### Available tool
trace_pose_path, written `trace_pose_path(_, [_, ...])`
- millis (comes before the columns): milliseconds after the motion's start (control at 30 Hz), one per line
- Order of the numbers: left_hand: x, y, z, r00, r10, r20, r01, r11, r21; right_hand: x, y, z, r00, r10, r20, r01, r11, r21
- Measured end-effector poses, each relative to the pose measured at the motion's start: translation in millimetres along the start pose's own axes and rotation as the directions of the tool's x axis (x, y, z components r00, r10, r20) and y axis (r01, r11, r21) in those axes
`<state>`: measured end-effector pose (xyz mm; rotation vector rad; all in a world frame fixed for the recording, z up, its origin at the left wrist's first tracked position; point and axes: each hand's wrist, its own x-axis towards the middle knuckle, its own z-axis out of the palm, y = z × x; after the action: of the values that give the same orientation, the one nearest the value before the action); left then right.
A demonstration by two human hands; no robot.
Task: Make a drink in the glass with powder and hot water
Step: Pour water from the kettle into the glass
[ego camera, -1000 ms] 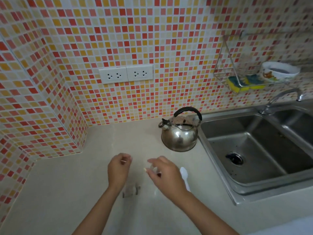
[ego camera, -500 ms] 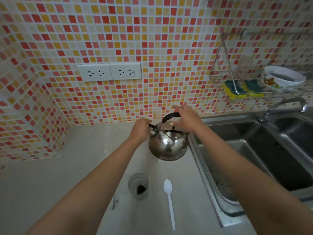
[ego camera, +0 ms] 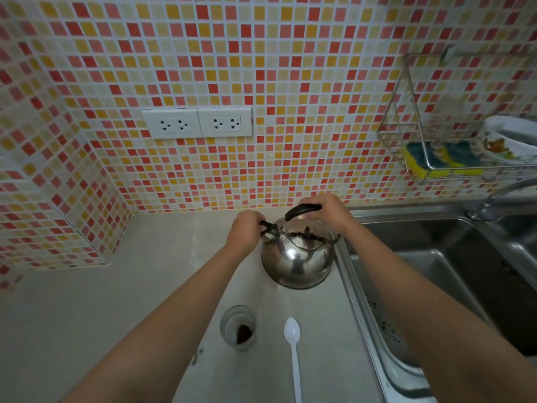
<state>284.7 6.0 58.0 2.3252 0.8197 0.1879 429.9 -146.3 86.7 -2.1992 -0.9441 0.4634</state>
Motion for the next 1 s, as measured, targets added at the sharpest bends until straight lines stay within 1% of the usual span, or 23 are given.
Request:
trace_pose_path(100, [-12.1,-1.7,-6.6,1.000,0.028,0.008,-0.028,0.999,-0.034,-8.2,-4.0,0.2,0.999,-0.050,0.011,0.050,0.998,-0.025])
trace_pose_path(167, [-22.9,1.5,-13.7,0.998,0.054,0.009,-0.054,0.998,-0.024,-14.3,-9.9,-3.2,0.997,-0.083,0.009,0.083,0.996,-0.032])
trace_pose_path(300, [-41.0,12.4,-32.7,0.996,0.085,-0.007,-0.085,0.996,-0.035,-28.8,-29.3,-20.0,0.990,-0.136,-0.033,0.135,0.990,-0.028])
trace_pose_path(367, [-49.4,19.0,-44.6,0.995,0.104,-0.002,-0.104,0.994,-0.034,-37.5,-41.5,-30.5,0.986,-0.165,-0.019,0.164,0.986,-0.044])
trace_pose_path(533, [-72.0,33.1,-69.0,0.979,0.204,0.000,-0.204,0.979,0.013,-60.2,-72.4,-48.3,0.971,-0.239,0.016,0.239,0.957,-0.163])
trace_pose_path(633, [-86.3,36.2,-76.8,0.975,0.224,0.007,-0.224,0.974,0.029,-75.7,-86.7,-54.2,0.962,-0.273,0.020,0.272,0.943,-0.193])
trace_pose_path(767, [-109.4,36.5,-81.6,0.967,0.250,0.045,-0.253,0.965,0.077,-95.4,-98.1,-52.9,0.944,-0.321,0.077,0.329,0.903,-0.276])
trace_pose_path(1000, [-146.3,24.2,-75.2,0.964,0.239,0.113,-0.251,0.961,0.111,-124.3,-103.9,-33.8,0.936,-0.323,0.141,0.353,0.849,-0.393])
